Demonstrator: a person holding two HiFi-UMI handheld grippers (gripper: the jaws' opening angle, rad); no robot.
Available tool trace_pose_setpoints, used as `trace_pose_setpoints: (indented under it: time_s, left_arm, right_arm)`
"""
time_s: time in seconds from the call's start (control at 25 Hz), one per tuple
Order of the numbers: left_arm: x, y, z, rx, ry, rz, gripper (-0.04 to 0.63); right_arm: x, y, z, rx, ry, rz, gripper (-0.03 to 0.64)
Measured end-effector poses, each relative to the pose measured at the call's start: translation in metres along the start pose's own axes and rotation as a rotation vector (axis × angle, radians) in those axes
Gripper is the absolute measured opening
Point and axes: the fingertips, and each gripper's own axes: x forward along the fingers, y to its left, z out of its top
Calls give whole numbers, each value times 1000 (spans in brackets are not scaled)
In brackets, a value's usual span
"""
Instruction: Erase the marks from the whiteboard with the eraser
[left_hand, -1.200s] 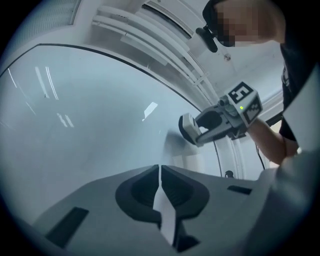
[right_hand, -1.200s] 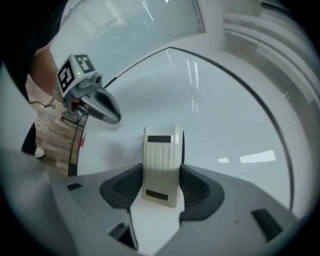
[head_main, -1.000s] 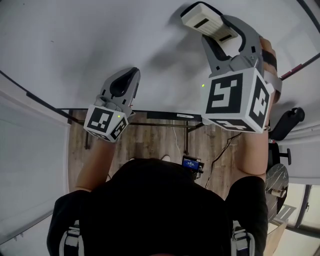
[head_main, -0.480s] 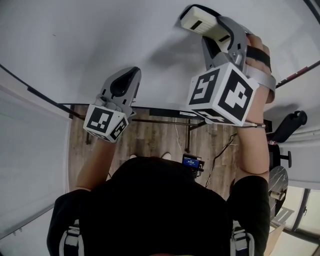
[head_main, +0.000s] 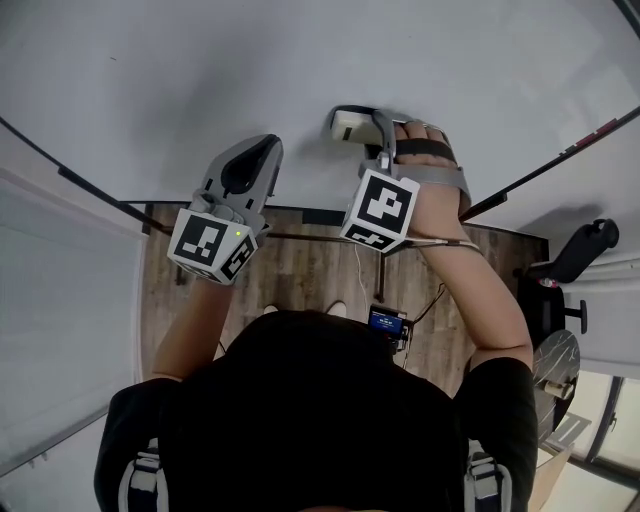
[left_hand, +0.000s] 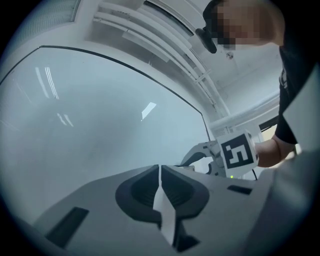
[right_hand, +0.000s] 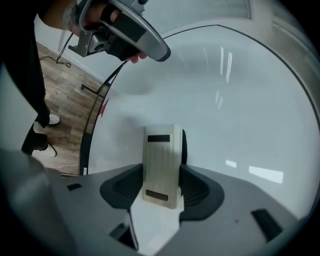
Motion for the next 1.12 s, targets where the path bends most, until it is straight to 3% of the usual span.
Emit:
trace_pose_setpoints:
  time_s: [0.24,0.48,0.64,0.76,1.12]
  left_arm:
    - [7,0,-3,0,18,0,17]
    - [10,-7,-7,-1,33,-18,17]
    - [8,-9,-6,6,34,-22,17]
    - [6,-7,-10,12,33,-27,17]
    - [-4,-26,-23,34,31,-107,17]
  right_arm:
    - [-8,5,-3,14,-36,-13,227]
    - [-10,7,-4,-2,-91,-86,230]
    - [-36,8,2,42,-191,-104,230]
    - [-60,0,2,181,-315,-137,230]
    - [-103,4,-12,813,-735,-76,232]
